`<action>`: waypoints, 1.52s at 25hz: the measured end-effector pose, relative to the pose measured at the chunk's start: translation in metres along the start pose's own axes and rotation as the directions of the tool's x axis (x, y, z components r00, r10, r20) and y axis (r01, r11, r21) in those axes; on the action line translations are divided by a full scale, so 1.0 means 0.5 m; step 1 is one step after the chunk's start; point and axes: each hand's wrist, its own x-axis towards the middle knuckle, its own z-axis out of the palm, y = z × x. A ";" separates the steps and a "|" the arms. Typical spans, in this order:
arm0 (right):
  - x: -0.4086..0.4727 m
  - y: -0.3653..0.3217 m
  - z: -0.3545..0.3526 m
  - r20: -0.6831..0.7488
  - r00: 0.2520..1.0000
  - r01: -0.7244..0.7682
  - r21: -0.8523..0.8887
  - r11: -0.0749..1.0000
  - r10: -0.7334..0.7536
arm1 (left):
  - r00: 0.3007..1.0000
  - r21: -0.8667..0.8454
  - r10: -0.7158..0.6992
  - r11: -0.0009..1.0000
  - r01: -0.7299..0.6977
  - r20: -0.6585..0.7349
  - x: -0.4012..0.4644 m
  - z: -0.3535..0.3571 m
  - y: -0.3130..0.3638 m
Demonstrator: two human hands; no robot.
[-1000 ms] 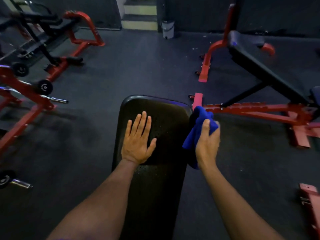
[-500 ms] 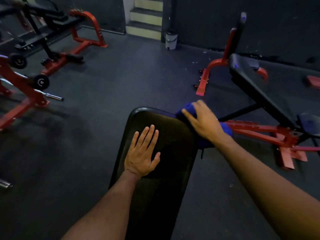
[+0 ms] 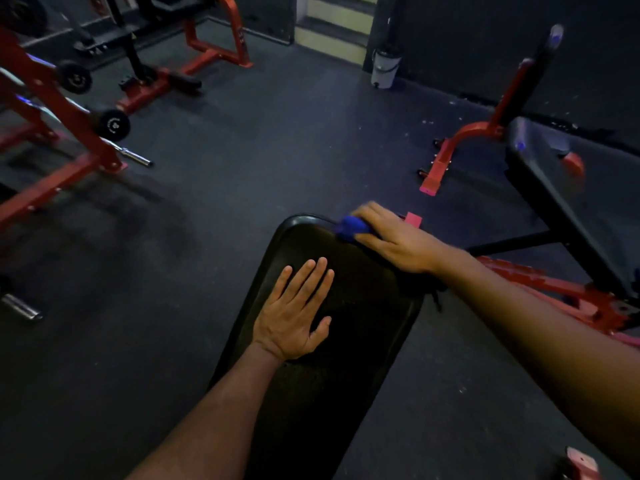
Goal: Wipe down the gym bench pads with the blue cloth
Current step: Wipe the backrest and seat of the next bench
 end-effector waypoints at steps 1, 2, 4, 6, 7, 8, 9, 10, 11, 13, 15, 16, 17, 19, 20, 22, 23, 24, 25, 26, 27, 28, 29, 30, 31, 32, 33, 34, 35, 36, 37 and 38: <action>0.067 -0.027 0.001 0.058 0.997 0.059 -0.052 0.997 -0.056 | 1.000 0.004 -0.005 1.000 0.005 0.005 0.001 -0.001 0.001; 0.131 -0.058 0.007 0.110 0.991 0.086 -0.071 0.994 -0.078 | 1.000 0.006 -0.007 1.000 0.007 0.009 0.001 -0.003 0.000; 0.226 -0.099 0.027 0.169 0.984 0.077 -0.065 0.995 -0.065 | 1.000 -0.001 -0.012 1.000 0.012 0.014 -0.002 -0.004 0.001; 0.241 -0.099 0.028 0.145 0.988 0.041 0.011 0.999 -0.042 | 1.000 0.001 -0.013 1.000 0.013 0.006 0.000 -0.008 0.002; 0.217 -0.084 0.020 0.113 0.993 0.014 0.093 0.996 -0.024 | 1.000 0.000 -0.011 1.000 0.011 0.004 0.002 -0.007 0.001; 0.180 -0.066 0.008 0.084 0.996 -0.021 0.178 0.984 0.006 | 1.000 0.000 -0.011 1.000 0.011 0.002 0.001 -0.006 0.000; 0.131 -0.044 -0.004 0.070 0.997 -0.059 0.237 0.970 0.043 | 1.000 0.005 -0.013 1.000 0.013 0.001 -0.001 -0.004 0.001; 0.076 -0.021 -0.014 0.074 0.994 -0.095 0.259 0.961 0.079 | 1.000 0.009 -0.010 1.000 0.010 -0.001 -0.002 -0.003 0.003; 0.021 0.005 -0.017 0.081 0.991 -0.127 0.258 0.958 0.109 | 1.000 0.007 -0.006 1.000 0.006 -0.004 -0.001 -0.003 0.005; -0.075 0.045 -0.013 0.080 0.979 -0.205 0.304 0.930 0.190 | 1.000 0.005 0.001 1.000 -0.001 -0.011 -0.002 -0.001 0.002; -0.115 0.070 -0.006 0.059 0.972 -0.235 0.339 0.911 0.228 | 1.000 0.022 0.004 1.000 -0.003 -0.007 -0.003 0.000 -0.002; -0.111 0.075 -0.006 0.055 0.972 -0.234 0.336 0.912 0.229 | 1.000 0.026 0.002 1.000 -0.002 -0.001 -0.002 -0.001 -0.001; -0.092 0.074 -0.009 0.060 0.974 -0.227 0.314 0.922 0.219 | 1.000 0.022 -0.002 1.000 0.002 0.003 0.000 -0.003 0.002; -0.023 0.050 -0.014 0.104 0.980 -0.192 0.265 0.945 0.170 | 1.000 0.004 -0.013 1.000 0.013 0.009 -0.001 -0.004 0.004; 0.020 0.034 -0.015 0.128 0.980 -0.178 0.230 0.957 0.151 | 1.000 0.001 -0.015 1.000 0.015 0.011 -0.001 -0.004 0.004; 0.112 0.003 -0.009 0.157 0.981 -0.140 0.173 0.975 0.113 | 1.000 0.010 -0.018 1.000 0.018 0.009 -0.002 -0.003 0.006; 0.155 -0.014 0.000 0.176 0.981 -0.107 0.147 0.983 0.081 | 1.000 0.017 -0.018 1.000 0.018 0.009 -0.002 -0.003 0.007; 0.192 -0.032 0.010 0.195 0.980 -0.070 0.123 0.990 0.046 | 1.000 0.026 -0.019 0.999 0.019 0.012 -0.001 -0.004 0.007; 0.219 -0.049 0.018 0.200 0.980 -0.039 0.101 0.994 0.018 | 1.000 0.033 -0.022 0.999 0.022 0.015 0.001 -0.004 0.006; 0.232 -0.060 0.022 0.194 0.981 -0.020 0.085 0.996 0.003 | 0.999 0.032 -0.027 0.999 0.026 0.020 0.001 -0.004 0.007; 0.230 -0.061 0.023 0.175 0.985 -0.015 0.087 0.996 0.000 | 0.999 0.025 -0.030 0.999 0.030 0.020 0.001 -0.004 0.009; 0.214 -0.053 0.018 0.150 0.989 -0.018 0.104 0.994 0.002 | 0.999 0.015 -0.031 0.999 0.031 0.017 0.000 -0.003 0.010; 0.185 -0.036 0.015 0.118 0.993 -0.024 0.125 0.992 0.010 | 0.999 0.010 -0.031 0.999 0.031 0.013 -0.002 -0.001 0.009; 0.145 -0.011 0.011 0.070 0.997 -0.040 0.140 0.989 0.030 | 1.000 0.009 -0.027 1.000 0.026 0.011 -0.002 0.001 0.007; 0.099 0.018 0.010 -0.002 0.998 -0.067 0.160 0.985 0.068 | 1.000 0.009 -0.019 1.000 0.019 0.014 -0.002 0.003 0.005; 0.047 0.048 0.009 -0.100 0.988 -0.097 0.204 0.974 0.119 | 1.000 0.008 -0.014 1.000 0.014 0.020 -0.002 0.003 0.006; -0.006 0.074 0.008 -0.227 0.956 -0.119 0.277 0.953 0.185 | 1.000 0.010 -0.014 1.000 0.013 0.028 0.000 0.002 0.006; -0.060 0.090 0.007 -0.366 0.888 -0.134 0.370 0.919 0.277 | 0.999 0.010 -0.014 1.000 0.013 0.040 0.001 0.000 0.006; -0.112 0.100 0.009 -0.492 0.779 -0.144 0.463 0.875 0.388 | 0.999 0.006 -0.012 1.000 0.012 0.052 0.002 -0.003 0.009; -0.161 0.100 0.015 -0.586 0.648 -0.139 0.538 0.832 0.487 | 0.998 0.002 -0.012 1.000 0.012 0.065 0.002 -0.008 0.012; -0.200 0.091 0.029 -0.643 0.523 -0.123 0.593 0.796 0.560 | 0.997 0.000 -0.018 1.000 0.018 0.078 0.002 -0.011 0.015; -0.235 0.076 0.051 -0.666 0.430 -0.109 0.631 0.768 0.609 | 0.995 0.004 -0.028 1.000 0.028 0.091 0.003 -0.013 0.018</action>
